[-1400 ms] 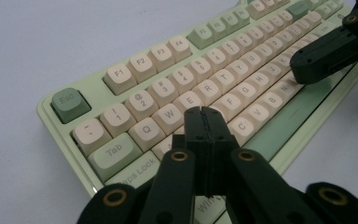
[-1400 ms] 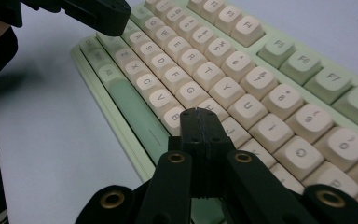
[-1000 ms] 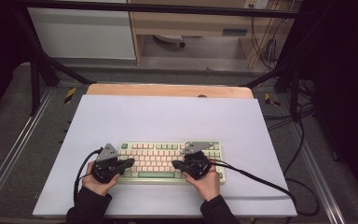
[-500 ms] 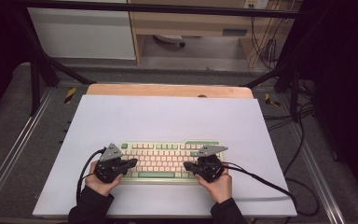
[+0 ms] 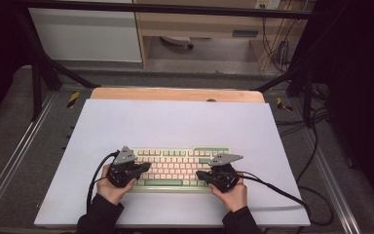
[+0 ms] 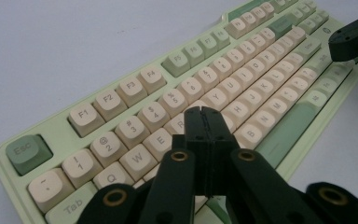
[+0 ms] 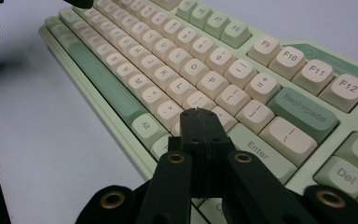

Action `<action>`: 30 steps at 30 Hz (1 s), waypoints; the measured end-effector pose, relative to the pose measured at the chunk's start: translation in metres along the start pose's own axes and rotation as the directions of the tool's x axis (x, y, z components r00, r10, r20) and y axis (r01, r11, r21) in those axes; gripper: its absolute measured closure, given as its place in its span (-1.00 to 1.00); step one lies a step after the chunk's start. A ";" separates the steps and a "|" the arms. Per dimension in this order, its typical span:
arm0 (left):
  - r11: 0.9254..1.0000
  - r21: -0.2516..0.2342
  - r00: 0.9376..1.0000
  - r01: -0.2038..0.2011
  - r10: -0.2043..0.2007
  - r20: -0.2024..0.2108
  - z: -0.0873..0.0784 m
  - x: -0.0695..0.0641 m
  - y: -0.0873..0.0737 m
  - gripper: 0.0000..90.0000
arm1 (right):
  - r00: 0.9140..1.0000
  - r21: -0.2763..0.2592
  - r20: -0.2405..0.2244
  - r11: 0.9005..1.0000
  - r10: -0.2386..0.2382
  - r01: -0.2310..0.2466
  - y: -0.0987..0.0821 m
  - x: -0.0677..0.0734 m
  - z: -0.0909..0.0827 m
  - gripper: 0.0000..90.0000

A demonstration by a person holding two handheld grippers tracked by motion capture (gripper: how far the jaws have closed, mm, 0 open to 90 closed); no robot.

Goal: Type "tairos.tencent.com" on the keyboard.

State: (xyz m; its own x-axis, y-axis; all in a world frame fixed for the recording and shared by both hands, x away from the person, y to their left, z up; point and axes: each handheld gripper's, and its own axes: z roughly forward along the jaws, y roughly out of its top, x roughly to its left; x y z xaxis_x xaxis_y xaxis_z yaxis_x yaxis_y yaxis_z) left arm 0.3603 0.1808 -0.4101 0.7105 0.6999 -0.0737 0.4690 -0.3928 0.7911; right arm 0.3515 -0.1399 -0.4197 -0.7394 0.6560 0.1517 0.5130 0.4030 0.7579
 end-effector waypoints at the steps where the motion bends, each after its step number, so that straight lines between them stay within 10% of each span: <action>1: 1.000 0.000 1.000 0.000 0.000 -0.001 0.002 0.000 0.001 1.00 | 1.000 0.001 0.000 1.000 0.000 0.000 0.000 0.000 0.000 1.00; 30: 0.999 0.049 1.000 -0.014 0.015 -0.015 0.043 -0.007 0.011 1.00 | 1.000 -0.001 -0.001 1.000 -0.004 0.004 -0.001 -0.001 0.000 1.00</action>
State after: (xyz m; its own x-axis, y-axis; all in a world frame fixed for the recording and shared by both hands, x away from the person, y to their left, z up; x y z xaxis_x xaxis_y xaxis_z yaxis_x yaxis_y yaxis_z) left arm 0.3828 0.1464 -0.4270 0.7096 0.7026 -0.0530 0.4840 -0.4313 0.7614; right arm 0.3514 -0.1411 -0.4202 -0.7418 0.6539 0.1487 0.5093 0.4050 0.7594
